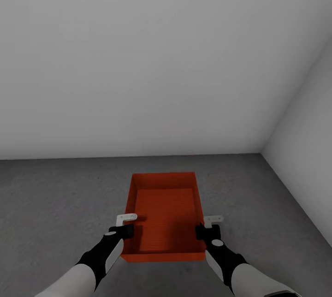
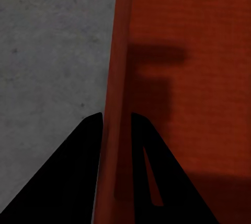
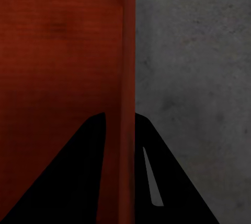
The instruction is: Move the two storage containers from the living room to the garage. In the garage, place one container on the floor and stack the other container on top of it (either order is fine).
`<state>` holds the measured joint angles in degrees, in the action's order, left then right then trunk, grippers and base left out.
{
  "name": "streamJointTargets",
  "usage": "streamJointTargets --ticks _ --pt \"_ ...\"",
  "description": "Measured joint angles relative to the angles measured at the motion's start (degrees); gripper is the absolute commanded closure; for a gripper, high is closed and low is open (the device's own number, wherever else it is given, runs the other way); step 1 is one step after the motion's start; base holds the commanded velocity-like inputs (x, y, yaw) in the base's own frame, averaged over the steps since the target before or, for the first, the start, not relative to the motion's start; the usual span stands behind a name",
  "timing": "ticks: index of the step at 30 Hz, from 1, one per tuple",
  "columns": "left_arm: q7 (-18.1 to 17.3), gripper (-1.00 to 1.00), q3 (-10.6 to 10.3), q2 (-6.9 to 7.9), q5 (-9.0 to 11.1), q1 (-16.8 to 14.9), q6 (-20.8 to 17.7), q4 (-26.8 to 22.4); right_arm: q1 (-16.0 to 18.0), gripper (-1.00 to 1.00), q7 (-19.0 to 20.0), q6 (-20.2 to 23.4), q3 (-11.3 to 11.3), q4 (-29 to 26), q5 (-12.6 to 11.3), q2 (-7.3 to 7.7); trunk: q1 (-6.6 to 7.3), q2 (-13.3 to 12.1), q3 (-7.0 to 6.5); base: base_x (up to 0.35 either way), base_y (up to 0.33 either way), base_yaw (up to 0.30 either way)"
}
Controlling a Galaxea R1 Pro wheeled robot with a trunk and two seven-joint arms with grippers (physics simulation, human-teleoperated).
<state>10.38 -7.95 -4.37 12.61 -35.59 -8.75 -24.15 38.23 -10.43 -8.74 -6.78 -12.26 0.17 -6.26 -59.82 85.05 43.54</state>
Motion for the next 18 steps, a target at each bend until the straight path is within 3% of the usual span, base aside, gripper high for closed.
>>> streamJointTargets --ticks 18 --pt "-0.02 1.00 -0.09 0.07 0.00 -0.04 -0.10 -0.03 -0.02 1.00 -0.06 -0.04 0.03 0.01 -0.06 -0.06 -3.95 7.22 3.23 0.000 0.000 0.000"
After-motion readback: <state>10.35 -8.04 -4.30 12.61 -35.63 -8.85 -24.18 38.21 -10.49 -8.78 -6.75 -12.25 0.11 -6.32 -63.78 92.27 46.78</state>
